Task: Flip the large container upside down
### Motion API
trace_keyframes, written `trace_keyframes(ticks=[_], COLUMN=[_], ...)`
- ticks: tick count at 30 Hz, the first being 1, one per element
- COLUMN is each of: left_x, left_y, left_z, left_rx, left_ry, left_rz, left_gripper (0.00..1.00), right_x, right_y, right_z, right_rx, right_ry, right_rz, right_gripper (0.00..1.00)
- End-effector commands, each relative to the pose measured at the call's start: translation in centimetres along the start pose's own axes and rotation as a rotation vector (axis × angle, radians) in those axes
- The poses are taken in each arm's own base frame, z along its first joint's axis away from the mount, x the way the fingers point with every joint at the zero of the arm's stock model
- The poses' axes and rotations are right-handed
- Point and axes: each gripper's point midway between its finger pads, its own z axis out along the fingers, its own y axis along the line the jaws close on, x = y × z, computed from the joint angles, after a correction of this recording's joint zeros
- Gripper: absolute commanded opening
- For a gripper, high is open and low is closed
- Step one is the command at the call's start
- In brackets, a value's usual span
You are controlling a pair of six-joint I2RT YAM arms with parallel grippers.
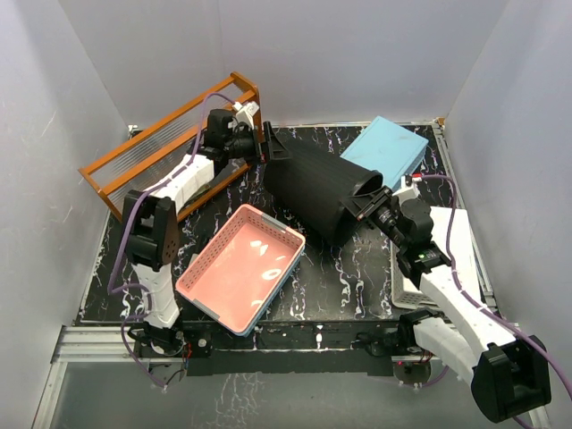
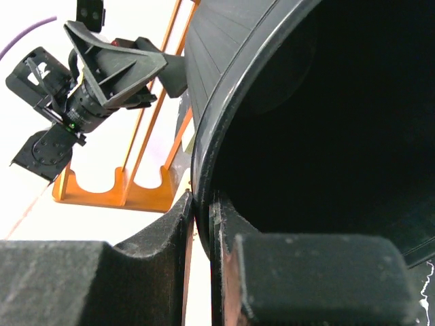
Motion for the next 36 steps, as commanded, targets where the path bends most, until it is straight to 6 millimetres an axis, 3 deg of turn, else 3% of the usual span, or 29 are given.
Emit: trace_keyframes(ticks=[1,7,11,12,13,16,24,29,36], left_x=[-2.3,-2.5,-3.4,-3.8,-4.0,-4.7,-3.3,-2.7,-0.6], left_y=[-9.3,-12.2,-14.4,-15.0,-15.7,-17.4,-19.5,-20.1,-20.2], left_z=[-4.2,-5.3,-6.6,-7.0,-7.4,-8.2,-7.1,-6.7,-5.3], left_rx=[0.166,0.239,0.282,0.287,0.295,0.306,0.312,0.334,0.344], left_ry=[-0.048,-0.044,-0.082,-0.088,-0.093,-0.119,-0.128,-0.108,-0.068], left_rz=[0.072,0.074,0.086,0.098,0.110,0.133,0.151,0.154,0.135], left_gripper=[0.99,0.99,0.99,0.99,0.99,0.99,0.99,0.99,0.99], right_x=[1.0,1.6,2.8,2.5,3.4,3.9,4.1,5.2,5.9], right_y=[-2.2,-1.4,-1.9,-1.2,-2.3,-2.9,-2.8,-4.3,-5.9], right_z=[0.1,0.2,0.6,0.7,0.6,0.6,1.2,2.5,4.2], right_rx=[0.065,-0.014,-0.042,-0.077,-0.066,-0.082,-0.161,-0.129,-0.088], right_ry=[0.021,0.029,0.068,0.061,0.076,0.074,0.060,0.105,0.133], right_rz=[0.049,0.115,0.170,0.176,0.197,0.234,0.266,0.300,0.344], right_gripper=[0.00,0.00,0.00,0.00,0.00,0.00,0.00,0.00,0.21])
